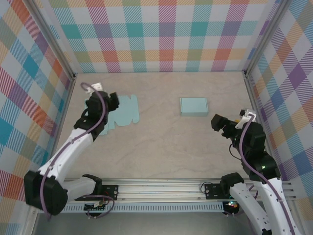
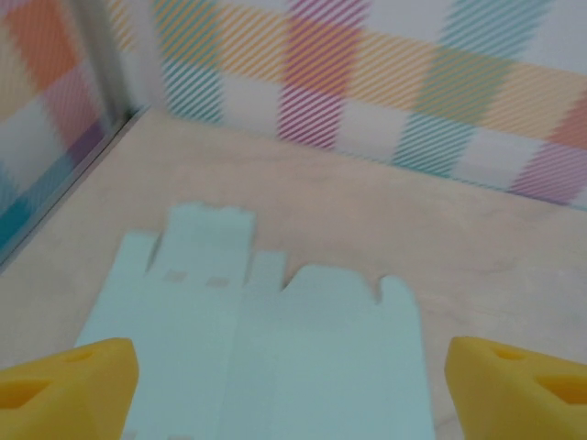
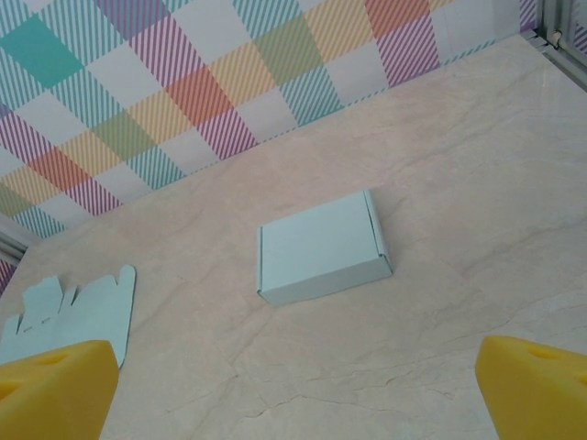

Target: Fold the paper box

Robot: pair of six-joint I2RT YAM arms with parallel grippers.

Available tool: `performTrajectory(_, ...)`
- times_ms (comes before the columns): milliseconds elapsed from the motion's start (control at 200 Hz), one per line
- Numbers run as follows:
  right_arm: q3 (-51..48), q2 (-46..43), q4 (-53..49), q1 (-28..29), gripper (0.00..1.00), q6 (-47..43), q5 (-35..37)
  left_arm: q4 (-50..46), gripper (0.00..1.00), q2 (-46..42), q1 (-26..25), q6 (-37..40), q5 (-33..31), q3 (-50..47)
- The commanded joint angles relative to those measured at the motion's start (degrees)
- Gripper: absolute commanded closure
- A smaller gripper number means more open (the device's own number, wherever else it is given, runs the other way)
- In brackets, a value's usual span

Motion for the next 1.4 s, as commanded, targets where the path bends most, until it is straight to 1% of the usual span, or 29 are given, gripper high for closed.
performTrajectory(0, -1.4, 0.5, 2.2, -0.3, 0.00, 0.1, 0.1, -14.9, 0.10, -4.1, 4.4, -17.0, 4.7, -4.2)
performTrajectory(25, -1.6, 0.8, 2.4, -0.2, 0.00, 0.1, -0.2, -15.9, 0.04, -4.7, 5.5, -18.3, 5.6, -5.0)
performTrajectory(60, -1.9, 1.2, 2.5, -0.3, 0.00, 0.1, -0.5, -16.9, 0.00, -5.5, 7.2, -20.0, 7.2, -6.7)
performTrajectory(120, -2.1, 2.0, 2.8, -0.3, 0.00, 0.1, -1.4, -17.4, 0.00, -6.2, 10.4, -22.9, 10.4, -9.7)
performTrajectory(215, -2.8, 3.6, 4.1, -0.3, 0.00, -0.2, -3.3, -14.5, 0.00, -6.6, 15.9, -27.8, 16.9, -15.4)
performTrajectory(305, -3.6, 5.6, 6.1, -0.3, 0.00, -0.7, -4.6, -10.9, 0.01, -6.4, 18.5, -33.0, 20.8, -20.6)
performTrajectory(470, -4.1, 10.4, 8.6, -0.3, 0.00, -2.0, -5.5, -4.4, 0.08, -3.3, 19.4, -38.4, 23.3, -24.0)
performTrajectory(565, -4.4, 12.4, 9.5, -0.3, 0.00, -1.6, -6.9, 0.5, 0.13, 0.2, 20.3, -38.9, 25.0, -23.8)
performTrajectory(630, -4.7, 13.1, 10.1, -0.3, 0.00, -1.3, -7.9, 3.4, 0.15, 3.0, 21.1, -39.1, 26.1, -23.5)
performTrajectory(800, -5.2, 13.0, 10.7, -0.3, 0.00, -0.8, -8.8, 9.7, 0.20, 10.4, 22.7, -40.2, 27.5, -22.2)
performTrajectory(890, -5.2, 12.5, 10.7, -0.3, 0.00, -0.7, -8.6, 12.5, 0.29, 13.3, 22.9, -40.2, 26.9, -21.5)
performTrajectory(1020, -5.5, 11.8, 10.9, -0.3, 0.00, -0.4, -8.7, 15.5, 0.35, 16.0, 23.3, -39.4, 24.6, -20.4)
performTrajectory(1125, -5.6, 12.1, 11.2, -0.3, 0.00, 0.0, -9.3, 17.3, 0.36, 18.7, 23.8, -39.1, 24.7, -19.3)
performTrajectory(1275, -5.7, 13.0, 12.1, -0.3, 0.00, 0.6, -10.8, 20.3, 0.38, 21.6, 24.3, -38.9, 27.4, -17.9)
performTrajectory(1395, -5.8, 14.3, 12.8, -0.3, 0.00, 1.1, -12.1, 18.5, 0.38, 21.0, 24.3, -39.4, 27.7, -16.6)
